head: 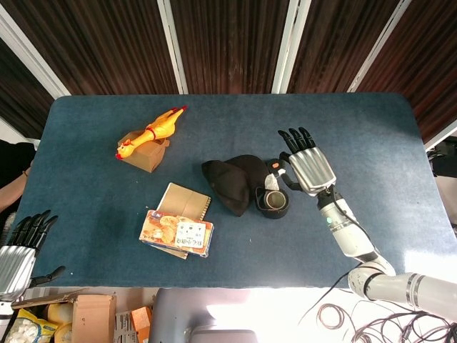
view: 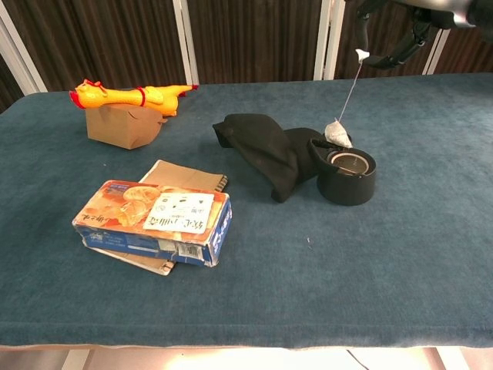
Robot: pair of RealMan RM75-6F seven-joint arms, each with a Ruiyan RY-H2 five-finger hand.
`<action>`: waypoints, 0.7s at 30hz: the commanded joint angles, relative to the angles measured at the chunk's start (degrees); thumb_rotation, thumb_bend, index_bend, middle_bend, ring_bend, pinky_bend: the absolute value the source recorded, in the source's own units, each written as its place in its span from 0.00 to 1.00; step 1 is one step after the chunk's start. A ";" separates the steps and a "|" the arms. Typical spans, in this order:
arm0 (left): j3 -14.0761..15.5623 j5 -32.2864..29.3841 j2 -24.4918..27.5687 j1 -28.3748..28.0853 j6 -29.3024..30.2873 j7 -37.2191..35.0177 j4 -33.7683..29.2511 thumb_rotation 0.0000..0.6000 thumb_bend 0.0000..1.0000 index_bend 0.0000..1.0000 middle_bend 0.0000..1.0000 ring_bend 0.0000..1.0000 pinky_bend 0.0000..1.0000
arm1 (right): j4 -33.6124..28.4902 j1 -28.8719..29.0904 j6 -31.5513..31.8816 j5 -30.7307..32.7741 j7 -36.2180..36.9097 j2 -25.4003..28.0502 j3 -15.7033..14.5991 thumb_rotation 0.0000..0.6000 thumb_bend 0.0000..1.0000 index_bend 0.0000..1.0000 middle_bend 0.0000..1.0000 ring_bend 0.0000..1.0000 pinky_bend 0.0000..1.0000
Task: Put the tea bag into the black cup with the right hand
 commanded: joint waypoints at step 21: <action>-0.04 0.51 -0.16 0.03 0.52 -0.19 0.26 1.00 0.02 0.00 0.00 0.00 0.07 | -3.38 -1.21 3.24 -5.25 -2.94 0.91 -4.23 1.00 0.31 0.56 0.05 0.00 0.00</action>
